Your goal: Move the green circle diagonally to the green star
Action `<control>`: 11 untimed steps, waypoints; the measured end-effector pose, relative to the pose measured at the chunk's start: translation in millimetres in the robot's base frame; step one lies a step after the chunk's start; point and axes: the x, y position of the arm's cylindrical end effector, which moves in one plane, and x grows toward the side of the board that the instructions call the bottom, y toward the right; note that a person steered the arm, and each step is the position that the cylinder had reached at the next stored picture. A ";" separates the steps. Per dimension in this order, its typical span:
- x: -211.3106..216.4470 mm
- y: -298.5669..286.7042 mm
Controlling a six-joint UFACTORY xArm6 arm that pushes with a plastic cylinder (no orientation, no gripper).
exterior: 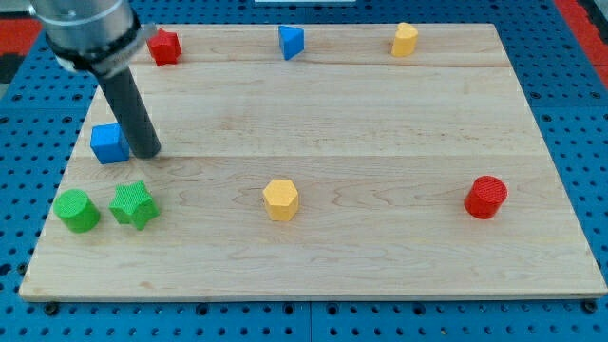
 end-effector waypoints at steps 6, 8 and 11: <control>60.9 -41.3; 86.7 -82.4; 35.1 -89.6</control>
